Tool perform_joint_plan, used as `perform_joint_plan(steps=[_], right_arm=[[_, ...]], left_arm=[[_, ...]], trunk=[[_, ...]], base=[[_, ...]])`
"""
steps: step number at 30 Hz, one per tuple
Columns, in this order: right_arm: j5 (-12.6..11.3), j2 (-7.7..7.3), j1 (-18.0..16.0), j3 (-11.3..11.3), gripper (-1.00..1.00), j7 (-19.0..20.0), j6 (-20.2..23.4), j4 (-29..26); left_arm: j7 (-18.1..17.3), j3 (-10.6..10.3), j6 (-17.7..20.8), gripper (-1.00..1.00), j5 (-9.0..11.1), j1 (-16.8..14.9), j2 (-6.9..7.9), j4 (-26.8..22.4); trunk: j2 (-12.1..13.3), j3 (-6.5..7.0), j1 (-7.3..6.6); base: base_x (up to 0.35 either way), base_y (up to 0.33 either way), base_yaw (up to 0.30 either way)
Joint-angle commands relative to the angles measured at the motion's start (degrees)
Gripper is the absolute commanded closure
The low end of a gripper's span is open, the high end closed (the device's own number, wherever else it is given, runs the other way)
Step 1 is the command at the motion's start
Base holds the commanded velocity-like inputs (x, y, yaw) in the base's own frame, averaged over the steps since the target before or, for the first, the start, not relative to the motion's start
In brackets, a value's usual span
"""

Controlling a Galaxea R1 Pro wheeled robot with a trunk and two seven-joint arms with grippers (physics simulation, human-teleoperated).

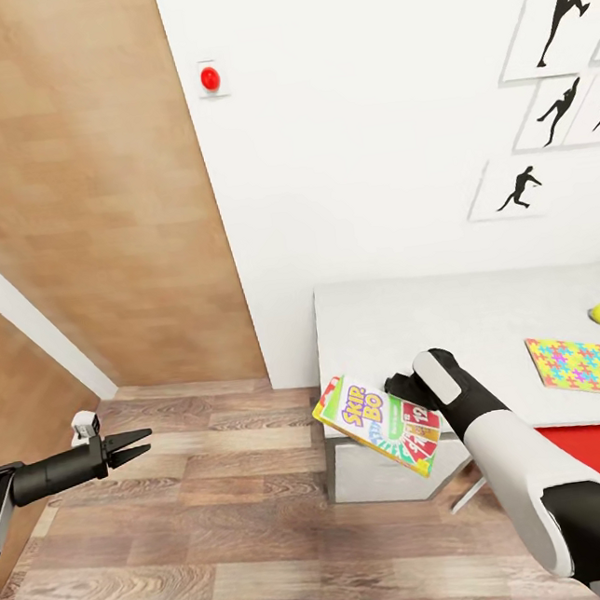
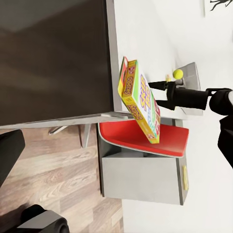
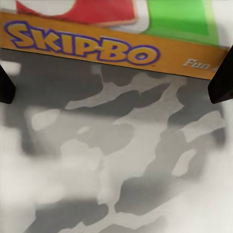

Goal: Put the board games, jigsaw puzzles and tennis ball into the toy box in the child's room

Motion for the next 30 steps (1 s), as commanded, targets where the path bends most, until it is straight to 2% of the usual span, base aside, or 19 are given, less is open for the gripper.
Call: perform_joint_plan(steps=[1, 7, 9, 15, 18, 26, 30], right_arm=[[-1.34, -0.03, 0.00, 0.13, -1.00, -0.60, -0.06, 2.32], [-1.45, -0.09, 0.00, -0.53, -1.00, -0.60, -0.10, 1.07], [-1.66, -0.29, 0.00, -0.68, -1.00, -0.60, -0.10, -1.27], [-2.20, -3.45, 0.01, -1.54, -1.00, -0.76, 0.28, -10.86], [-2.29, -4.11, 0.46, -2.32, -1.00, -0.83, 0.47, -13.26], [-2.38, -4.41, 3.52, -5.24, -1.00, -0.83, 1.43, -19.48], [-2.41, -4.42, 5.67, -5.67, -1.00, -0.79, 3.07, -23.39]], left_arm=[[-0.43, 0.12, 0.60, -1.00, -0.50, -0.06, -0.02, -0.04], [-0.43, 0.12, 0.60, -1.00, -0.50, -0.06, -0.01, -0.04], [-0.43, 0.12, 0.60, -1.00, -0.50, -0.06, -0.01, -0.04], [-0.43, 0.14, 0.60, -1.00, -0.50, -0.06, -0.01, -0.04], [-0.43, 0.17, 0.60, -1.00, -0.50, -0.06, -0.01, -0.04], [-0.37, 0.12, 0.60, -1.00, -0.50, -0.06, -0.01, -0.04], [-0.35, 0.12, 0.60, -1.00, -0.50, -0.06, -0.01, -0.04]], trunk=[[-0.08, -0.11, 0.05], [-0.08, -0.11, 0.05], [-0.08, -0.11, 0.05], [-0.08, -0.11, 0.05], [-0.08, -0.11, 0.05], [-0.08, -0.11, 0.05], [-0.08, -0.11, 0.05]], base=[[0.000, 0.000, 0.000], [0.000, 0.000, 0.000], [0.000, 0.000, 0.000], [0.000, 0.000, 0.000], [0.000, 0.000, 0.000], [0.000, 0.000, 0.000], [0.000, 0.000, 0.000]])
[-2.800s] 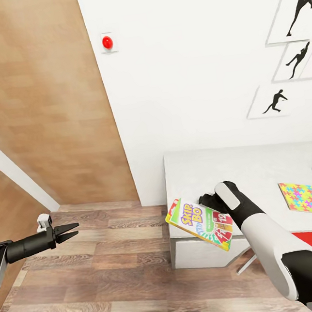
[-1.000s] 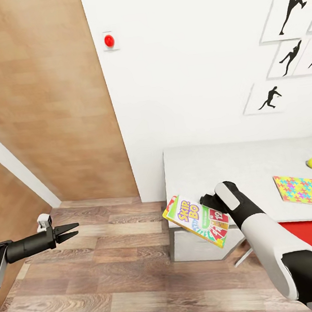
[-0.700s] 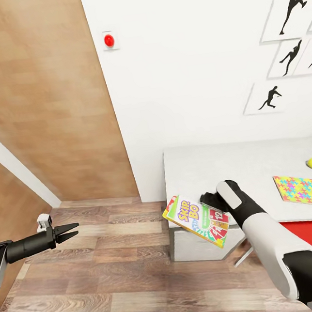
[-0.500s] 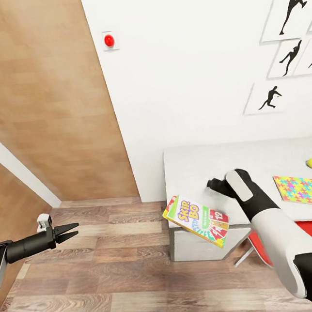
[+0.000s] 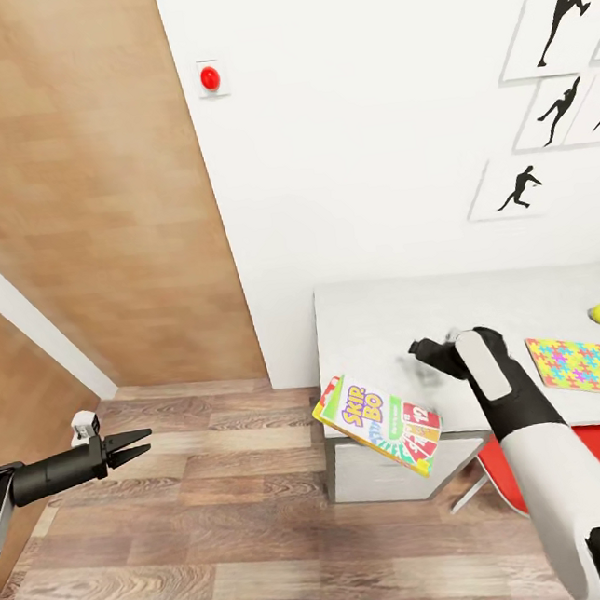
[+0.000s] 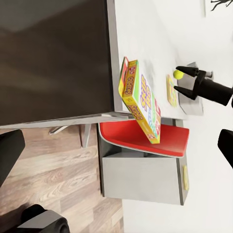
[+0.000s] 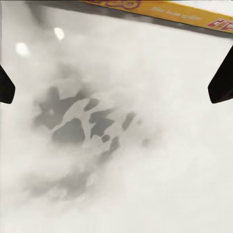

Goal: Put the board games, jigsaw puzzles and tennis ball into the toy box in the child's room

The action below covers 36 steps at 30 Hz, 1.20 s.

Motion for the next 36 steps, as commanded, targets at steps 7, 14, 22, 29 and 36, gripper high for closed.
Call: perform_joint_plan(steps=[7, 14, 22, 29, 36], right_arm=[[-3.42, -0.06, 9.24, -0.23, -1.00, 4.37, 2.97, -12.96], [-5.76, -0.26, 19.79, -1.78, -1.00, 13.26, 3.06, -23.29], [-5.86, -0.23, 27.81, -4.92, -1.00, 27.16, 2.35, -26.85], [-5.43, -0.29, 30.18, -6.57, -1.00, 33.43, -0.26, -27.55], [-5.37, -0.36, 30.46, -6.72, -1.00, 34.38, -0.86, -27.54]], left_arm=[[-0.42, 0.12, 0.60, -1.00, -0.49, -0.05, -0.11, -0.04], [-0.38, 0.05, 0.60, -1.00, -0.49, -0.05, -0.20, -0.04], [0.90, -0.05, 0.60, -1.00, -0.53, -0.05, -0.43, -0.04], [3.43, -0.01, 0.60, -1.00, -0.49, -0.05, -0.50, -0.04], [3.87, 0.03, 0.60, -1.00, -0.49, -0.05, -0.62, -0.04]], trunk=[[-0.10, -0.10, 0.03], [-0.10, 0.06, 0.03], [-0.10, 0.59, 0.03], [-0.10, 1.10, 0.03], [-0.10, 1.63, 0.03]], base=[[0.000, 0.000, 0.000], [0.000, 0.000, -0.050], [0.000, 0.000, -0.148], [0.000, 0.000, -0.162], [0.000, 0.000, -0.162]])
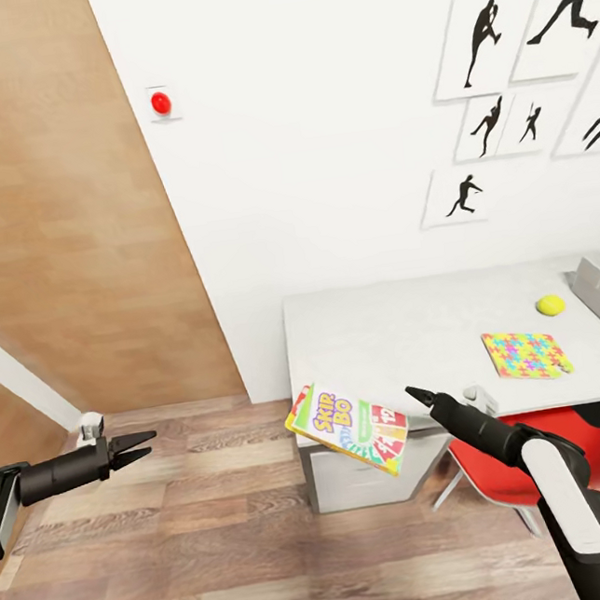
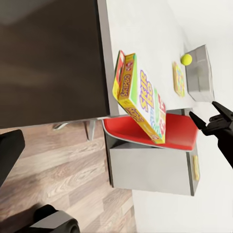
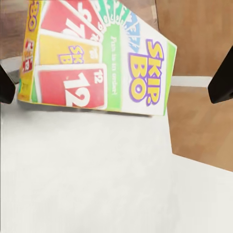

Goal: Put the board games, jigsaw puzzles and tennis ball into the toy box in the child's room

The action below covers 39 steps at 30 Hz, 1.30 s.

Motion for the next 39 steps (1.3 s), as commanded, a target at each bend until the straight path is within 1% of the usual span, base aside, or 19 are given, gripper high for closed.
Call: perform_joint_plan(steps=[1, 12, 22, 39], right_arm=[[-0.22, 0.00, -0.04, -0.05, -1.00, -0.06, 0.27, -0.10], [-0.22, 0.00, 0.47, -0.02, -1.00, 0.10, 0.29, -0.37], [-0.22, 0.00, 0.77, 0.04, -1.00, 0.57, 0.25, -0.52], [-0.22, 0.08, 0.78, 0.33, -1.00, 1.33, 0.12, -0.49]], left_arm=[[-0.41, 0.15, 0.60, -1.00, -0.49, -0.04, -0.03, -0.04], [0.72, 0.15, 0.60, -1.00, -0.50, -0.04, -0.12, -0.04], [0.97, 0.15, 0.60, -1.00, -0.51, -0.04, -0.14, -0.04], [0.94, 0.15, 0.60, -1.00, -0.56, -0.04, -0.16, -0.04]], trunk=[[-0.10, -0.02, 0.03], [-0.10, 0.82, 0.03], [-0.10, 1.60, 0.03], [-0.10, 3.17, 0.03]], base=[[0.000, 0.000, -0.161], [0.000, 0.000, -0.161], [0.000, 0.000, -0.147], [0.000, 0.000, -0.019]])
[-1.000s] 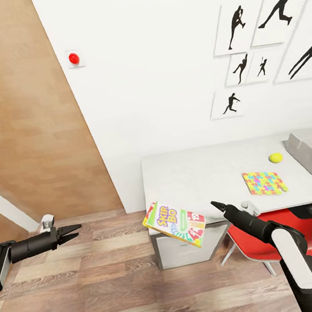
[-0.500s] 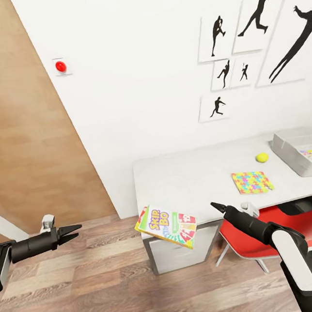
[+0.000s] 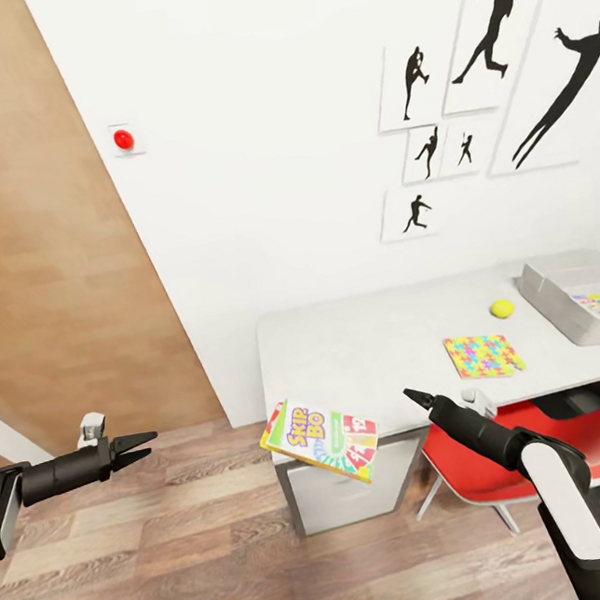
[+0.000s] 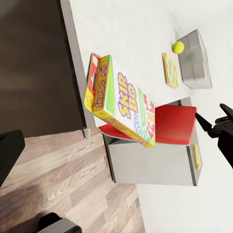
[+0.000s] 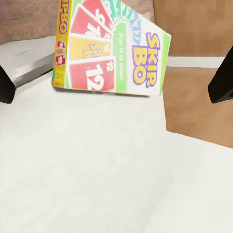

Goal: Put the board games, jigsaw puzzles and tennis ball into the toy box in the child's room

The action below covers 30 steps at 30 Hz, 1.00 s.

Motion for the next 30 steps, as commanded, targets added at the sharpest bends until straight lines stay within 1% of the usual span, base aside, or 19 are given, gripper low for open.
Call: perform_joint_plan(steps=[1, 22, 30], right_arm=[[-0.09, 0.01, -0.05, -0.05, -1.00, 0.01, 0.31, -0.03], [-0.09, 0.02, -0.05, 0.00, -1.00, 0.01, 0.31, 0.02], [-0.09, 0.02, -0.05, 0.05, -1.00, 0.01, 0.31, -0.02]], left_arm=[[-0.44, 0.14, 0.60, -1.00, -0.50, -0.06, -0.01, -0.03], [-0.25, 0.14, 0.60, -1.00, -0.51, -0.06, -0.08, -0.03], [-0.17, 0.14, 0.60, -1.00, -0.56, -0.06, -0.47, -0.03]], trunk=[[-0.10, -0.01, 0.04], [-0.10, 1.98, 0.04], [-0.10, 2.75, 0.04]], base=[[0.000, 0.000, 0.000], [0.000, 0.000, 0.000], [0.000, 0.000, 0.000]])
